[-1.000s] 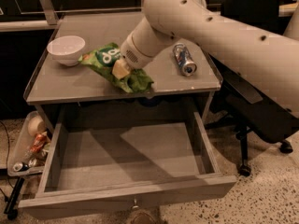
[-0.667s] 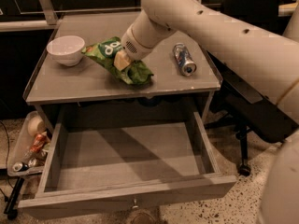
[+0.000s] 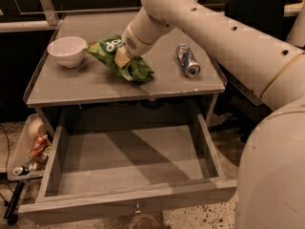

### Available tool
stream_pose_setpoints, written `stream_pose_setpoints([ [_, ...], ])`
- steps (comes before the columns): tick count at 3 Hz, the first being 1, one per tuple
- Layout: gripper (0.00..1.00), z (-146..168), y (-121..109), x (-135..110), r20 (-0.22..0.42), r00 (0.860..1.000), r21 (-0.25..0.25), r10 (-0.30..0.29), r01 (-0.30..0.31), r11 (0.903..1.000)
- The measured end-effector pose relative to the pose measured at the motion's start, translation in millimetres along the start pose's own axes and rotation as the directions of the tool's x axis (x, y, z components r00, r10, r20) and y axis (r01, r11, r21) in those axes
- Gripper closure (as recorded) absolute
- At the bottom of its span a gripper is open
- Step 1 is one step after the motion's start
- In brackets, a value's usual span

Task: Pick green rice chip bag from top drawer and place on counter

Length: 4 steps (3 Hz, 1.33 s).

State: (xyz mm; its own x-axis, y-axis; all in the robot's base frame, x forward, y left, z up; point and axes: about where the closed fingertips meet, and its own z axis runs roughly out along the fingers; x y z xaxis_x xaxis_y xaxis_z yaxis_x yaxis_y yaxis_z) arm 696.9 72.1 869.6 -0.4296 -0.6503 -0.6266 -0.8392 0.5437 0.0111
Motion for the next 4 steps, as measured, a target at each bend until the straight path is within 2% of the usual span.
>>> stream_pose_setpoints([
  [3,0.12,0.1,0.1,0.0,0.000,1.000,0.000,0.000,0.000,1.0000],
  [4,0.00,0.2,0.1,0.0,0.000,1.000,0.000,0.000,0.000,1.0000],
])
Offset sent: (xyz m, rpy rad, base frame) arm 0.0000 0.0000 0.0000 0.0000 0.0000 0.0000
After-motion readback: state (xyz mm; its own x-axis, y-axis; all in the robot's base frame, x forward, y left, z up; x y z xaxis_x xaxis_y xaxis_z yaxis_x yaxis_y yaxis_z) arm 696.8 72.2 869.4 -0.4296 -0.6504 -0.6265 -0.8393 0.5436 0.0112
